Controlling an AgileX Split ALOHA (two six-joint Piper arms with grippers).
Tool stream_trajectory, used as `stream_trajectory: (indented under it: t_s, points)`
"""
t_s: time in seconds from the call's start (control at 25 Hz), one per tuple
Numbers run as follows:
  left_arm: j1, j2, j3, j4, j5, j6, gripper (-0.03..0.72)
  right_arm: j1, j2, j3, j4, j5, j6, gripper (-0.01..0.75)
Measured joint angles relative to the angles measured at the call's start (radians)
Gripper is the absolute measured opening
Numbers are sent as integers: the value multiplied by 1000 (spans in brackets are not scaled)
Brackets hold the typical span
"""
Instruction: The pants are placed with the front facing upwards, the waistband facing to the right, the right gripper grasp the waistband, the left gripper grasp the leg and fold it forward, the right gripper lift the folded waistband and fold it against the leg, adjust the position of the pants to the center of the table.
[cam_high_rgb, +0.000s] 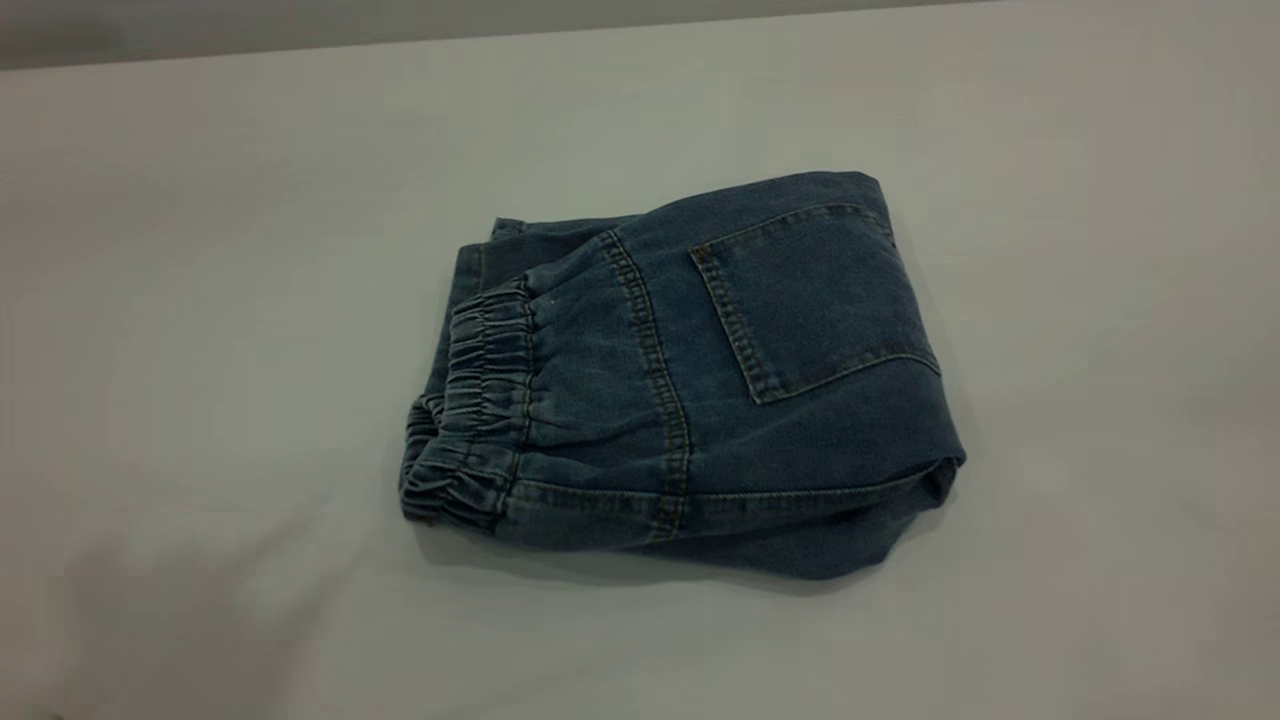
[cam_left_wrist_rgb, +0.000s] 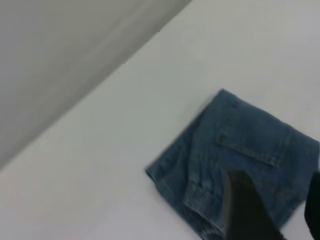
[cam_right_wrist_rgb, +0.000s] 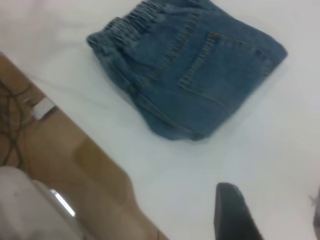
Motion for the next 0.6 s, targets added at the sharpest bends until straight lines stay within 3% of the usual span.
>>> stream_trajectory:
  t_s: [0.28,0.6]
  points:
    - [0,-298,271,110,-6,-197,305,0,-269,146,8,-78,14,293]
    - [0,-606,459,172,40,-369,302,0,-436,277,71,-71,72,293]
